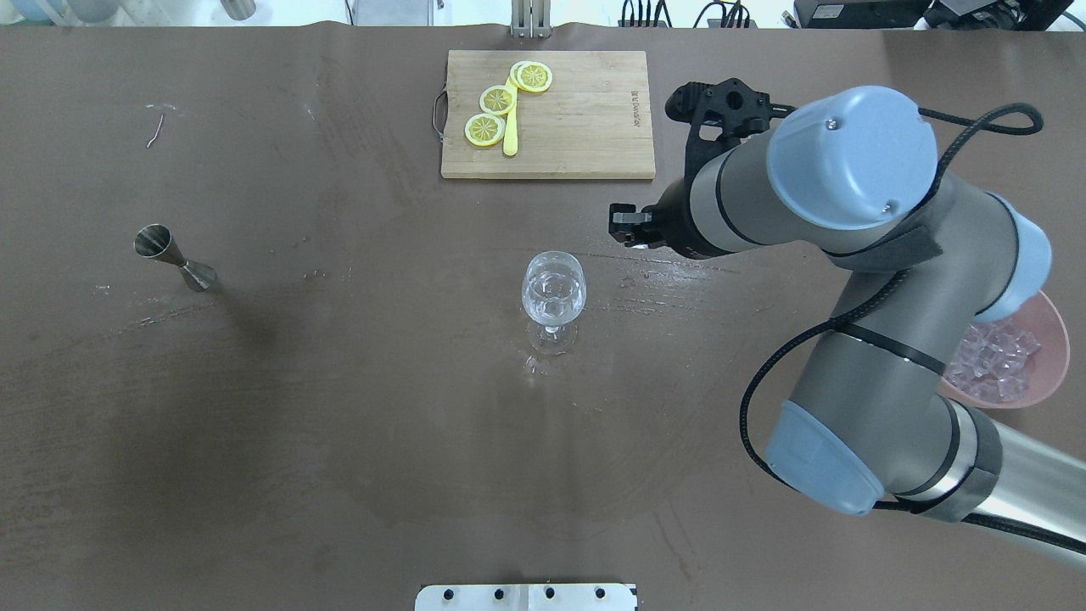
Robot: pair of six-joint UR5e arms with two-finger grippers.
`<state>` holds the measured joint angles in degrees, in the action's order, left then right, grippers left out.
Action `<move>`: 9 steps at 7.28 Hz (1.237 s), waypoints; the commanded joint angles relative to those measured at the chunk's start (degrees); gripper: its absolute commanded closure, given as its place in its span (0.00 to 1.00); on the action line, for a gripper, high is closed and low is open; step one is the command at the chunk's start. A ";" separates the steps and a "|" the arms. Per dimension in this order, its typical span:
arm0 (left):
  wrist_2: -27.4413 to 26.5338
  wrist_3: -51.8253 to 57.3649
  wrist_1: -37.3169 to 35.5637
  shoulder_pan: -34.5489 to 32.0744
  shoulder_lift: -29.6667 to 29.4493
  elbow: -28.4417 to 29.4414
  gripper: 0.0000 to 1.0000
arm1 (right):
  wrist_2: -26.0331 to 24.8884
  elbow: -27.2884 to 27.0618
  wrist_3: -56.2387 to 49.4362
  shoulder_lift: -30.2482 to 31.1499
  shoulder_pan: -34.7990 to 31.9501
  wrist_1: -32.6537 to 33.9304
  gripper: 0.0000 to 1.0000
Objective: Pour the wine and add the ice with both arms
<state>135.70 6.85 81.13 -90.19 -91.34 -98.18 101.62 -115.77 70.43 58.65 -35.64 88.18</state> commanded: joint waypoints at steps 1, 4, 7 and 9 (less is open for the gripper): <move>0.00 0.00 0.00 0.02 0.03 0.09 0.02 | -2.55 0.98 2.68 -3.18 2.41 0.85 1.00; 0.00 0.00 -0.09 0.02 0.03 0.35 0.02 | -5.54 1.42 3.91 -8.46 5.48 9.46 1.00; 0.00 0.18 -0.09 0.02 0.03 0.71 0.02 | -7.92 2.12 5.06 -11.95 7.78 18.29 1.00; 0.00 0.18 -0.09 0.02 0.11 0.79 0.02 | -7.93 2.12 5.06 -12.76 7.87 19.04 1.00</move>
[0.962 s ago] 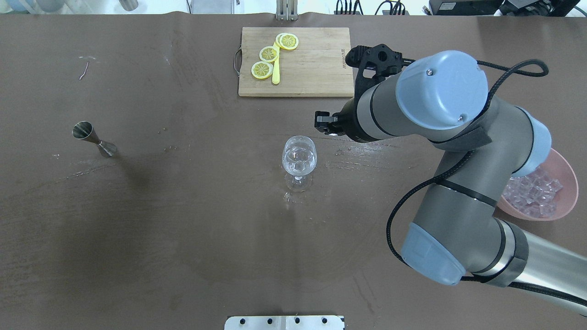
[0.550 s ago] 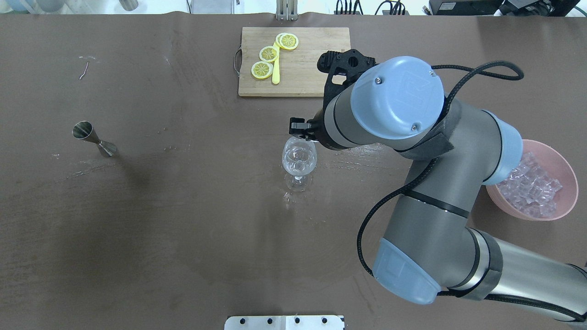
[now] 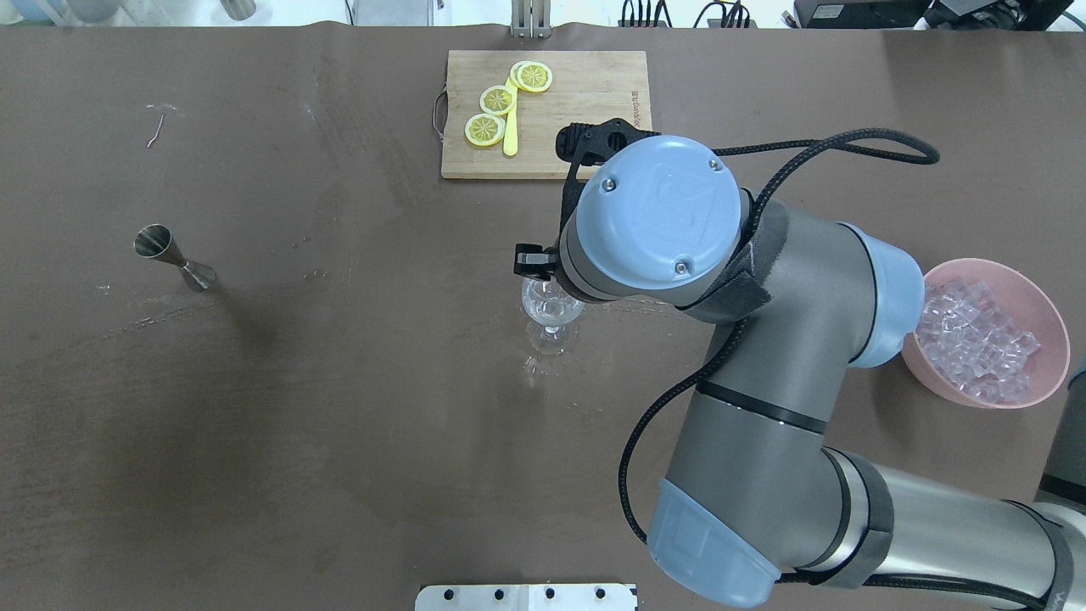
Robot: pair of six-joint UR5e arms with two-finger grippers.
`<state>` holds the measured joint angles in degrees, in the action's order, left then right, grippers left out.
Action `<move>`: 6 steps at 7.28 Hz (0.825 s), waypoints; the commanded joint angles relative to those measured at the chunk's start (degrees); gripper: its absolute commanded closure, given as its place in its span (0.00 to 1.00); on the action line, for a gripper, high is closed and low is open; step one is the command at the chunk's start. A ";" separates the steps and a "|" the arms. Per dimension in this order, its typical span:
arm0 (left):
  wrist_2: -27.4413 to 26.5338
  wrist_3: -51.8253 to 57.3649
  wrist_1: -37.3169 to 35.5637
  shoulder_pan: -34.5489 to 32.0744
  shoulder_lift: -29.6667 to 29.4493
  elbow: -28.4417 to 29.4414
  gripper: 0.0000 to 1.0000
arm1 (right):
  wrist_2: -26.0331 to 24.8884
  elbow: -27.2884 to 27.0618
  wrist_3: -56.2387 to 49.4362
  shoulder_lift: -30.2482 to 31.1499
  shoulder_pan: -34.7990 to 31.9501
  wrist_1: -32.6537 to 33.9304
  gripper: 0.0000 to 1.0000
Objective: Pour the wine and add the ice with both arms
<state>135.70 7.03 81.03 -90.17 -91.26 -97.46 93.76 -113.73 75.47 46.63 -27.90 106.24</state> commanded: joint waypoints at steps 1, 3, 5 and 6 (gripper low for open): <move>0.00 0.01 0.00 0.00 0.03 0.08 0.02 | -0.15 0.26 0.02 -1.36 0.13 0.90 1.00; 0.00 0.01 0.00 0.00 0.03 0.08 0.02 | -0.15 0.79 0.02 -1.98 0.22 0.90 1.00; 0.00 0.01 0.00 0.00 0.03 0.08 0.02 | -0.15 0.88 -0.06 -1.99 0.31 0.82 1.00; 0.00 0.01 0.00 0.00 0.03 0.08 0.02 | -0.15 0.96 -0.06 -1.99 0.39 0.73 1.00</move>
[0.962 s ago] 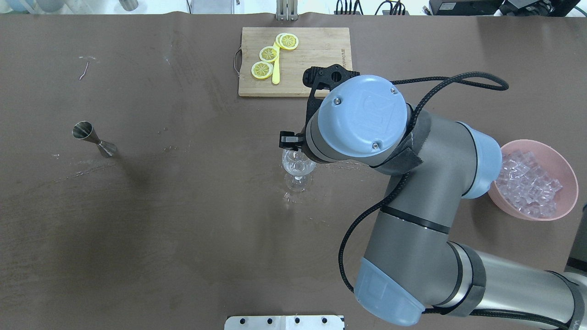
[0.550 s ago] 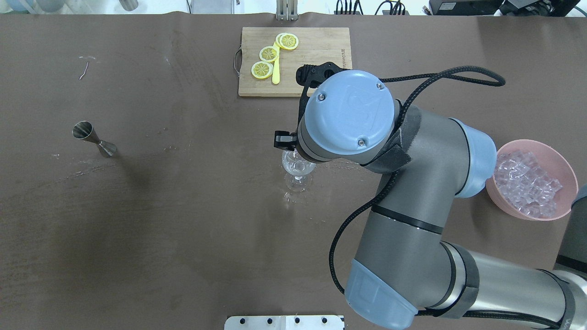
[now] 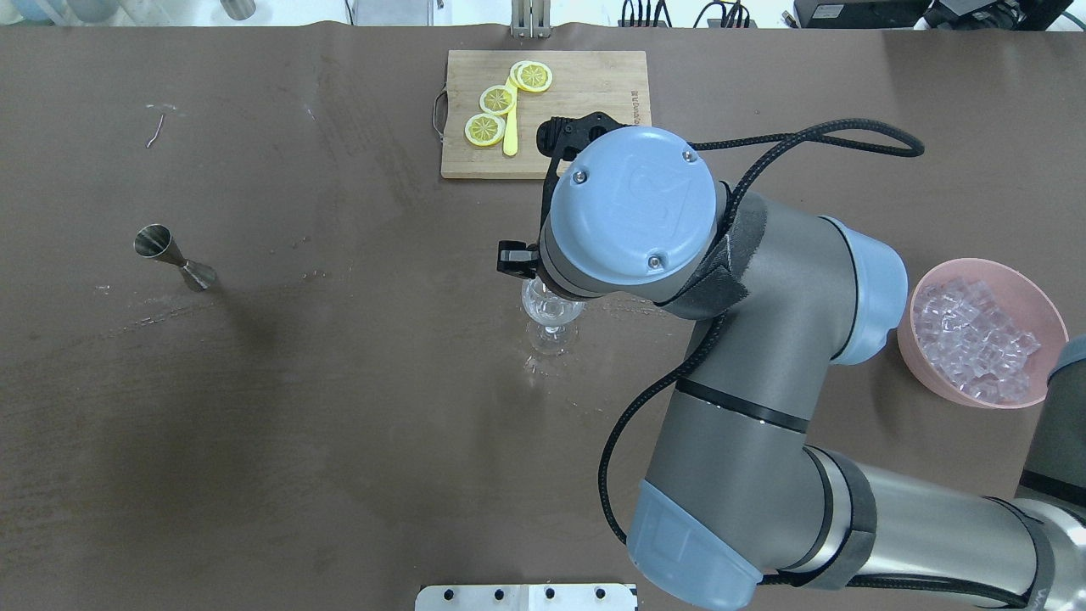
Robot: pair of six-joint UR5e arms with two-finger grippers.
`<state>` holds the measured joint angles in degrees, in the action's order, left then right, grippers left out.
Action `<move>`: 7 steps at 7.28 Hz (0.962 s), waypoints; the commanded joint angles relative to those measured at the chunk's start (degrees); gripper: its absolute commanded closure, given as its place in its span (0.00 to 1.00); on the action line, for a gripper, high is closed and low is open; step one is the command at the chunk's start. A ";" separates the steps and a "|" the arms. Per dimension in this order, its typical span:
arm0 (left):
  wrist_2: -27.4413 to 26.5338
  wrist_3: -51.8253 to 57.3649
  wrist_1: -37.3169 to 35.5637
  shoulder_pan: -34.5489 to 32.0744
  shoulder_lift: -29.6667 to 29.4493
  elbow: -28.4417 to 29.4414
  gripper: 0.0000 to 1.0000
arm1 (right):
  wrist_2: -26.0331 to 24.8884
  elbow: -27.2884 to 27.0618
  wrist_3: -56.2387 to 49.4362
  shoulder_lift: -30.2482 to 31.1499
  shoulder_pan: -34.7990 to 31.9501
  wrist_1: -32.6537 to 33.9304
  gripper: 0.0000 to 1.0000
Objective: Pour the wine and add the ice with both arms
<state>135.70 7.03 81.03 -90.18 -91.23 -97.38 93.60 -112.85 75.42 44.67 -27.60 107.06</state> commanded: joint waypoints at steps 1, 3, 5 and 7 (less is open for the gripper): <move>0.00 0.00 0.00 0.00 0.00 0.00 0.02 | 0.00 0.09 -0.10 -0.02 0.09 -0.19 1.00; 0.00 0.09 0.00 0.09 0.00 0.26 0.02 | 0.00 0.26 -0.62 -0.02 0.18 -0.19 1.00; 0.00 0.00 0.00 0.00 0.00 0.26 0.02 | 0.00 0.52 -0.80 -0.28 0.18 -0.28 0.56; 0.00 0.00 0.00 0.00 0.09 0.26 0.02 | -3.23 0.70 -0.89 -0.89 0.61 -0.19 0.00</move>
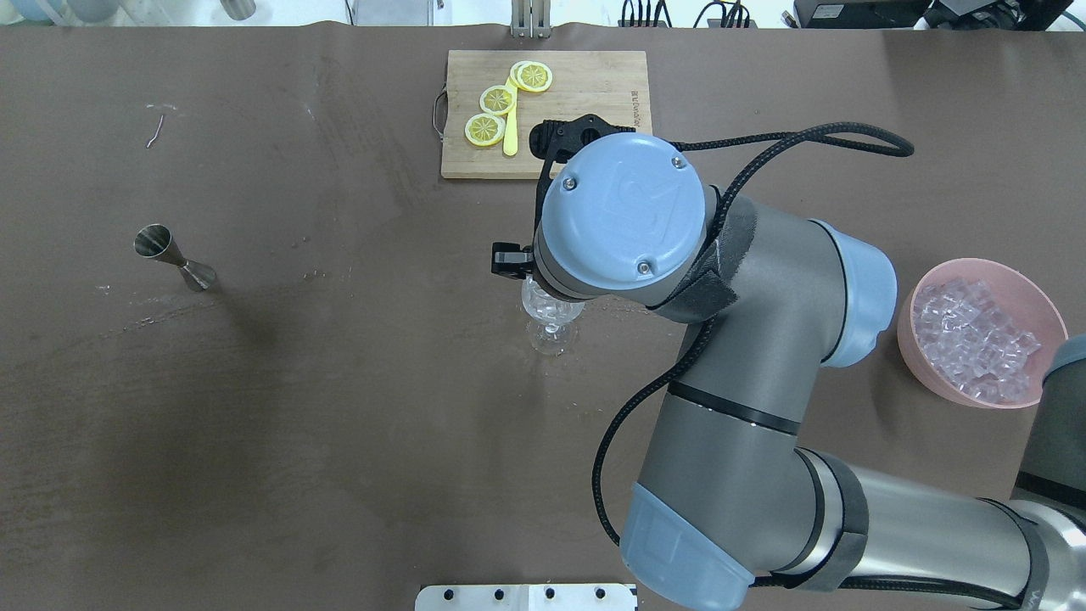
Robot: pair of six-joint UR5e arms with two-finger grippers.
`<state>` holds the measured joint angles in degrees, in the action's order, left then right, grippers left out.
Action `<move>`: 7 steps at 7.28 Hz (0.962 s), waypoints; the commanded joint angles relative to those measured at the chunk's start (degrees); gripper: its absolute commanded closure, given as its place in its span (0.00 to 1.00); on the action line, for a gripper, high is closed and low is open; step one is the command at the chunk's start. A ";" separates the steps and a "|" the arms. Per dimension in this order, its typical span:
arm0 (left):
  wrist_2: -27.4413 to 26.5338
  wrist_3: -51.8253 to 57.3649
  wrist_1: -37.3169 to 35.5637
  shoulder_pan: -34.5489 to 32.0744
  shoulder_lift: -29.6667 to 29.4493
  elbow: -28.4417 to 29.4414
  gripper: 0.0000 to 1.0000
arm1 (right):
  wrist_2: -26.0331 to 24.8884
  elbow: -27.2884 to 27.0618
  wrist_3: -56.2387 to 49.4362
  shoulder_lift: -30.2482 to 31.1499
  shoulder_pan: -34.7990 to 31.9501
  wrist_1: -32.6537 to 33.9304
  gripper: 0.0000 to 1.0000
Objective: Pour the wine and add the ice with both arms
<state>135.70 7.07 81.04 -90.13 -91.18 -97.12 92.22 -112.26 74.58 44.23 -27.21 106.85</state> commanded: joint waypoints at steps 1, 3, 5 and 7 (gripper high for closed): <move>0.00 0.05 0.00 -0.05 0.03 0.00 0.02 | -1.87 0.11 -0.14 -0.46 0.23 -0.06 0.00; 0.00 0.05 0.00 -0.05 0.12 0.00 0.02 | -1.87 0.02 -0.14 -0.46 0.23 0.03 0.00; 0.00 0.05 0.09 -0.05 0.12 -0.08 0.02 | -1.52 -0.42 -0.23 -0.20 0.14 0.03 0.00; 0.00 0.05 0.09 -0.05 0.12 -0.08 0.02 | -0.38 -3.12 -1.62 2.50 -0.65 0.29 0.00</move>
<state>135.70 7.12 81.12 -90.17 -91.06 -97.19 91.11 -113.53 73.82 44.93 -27.31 106.97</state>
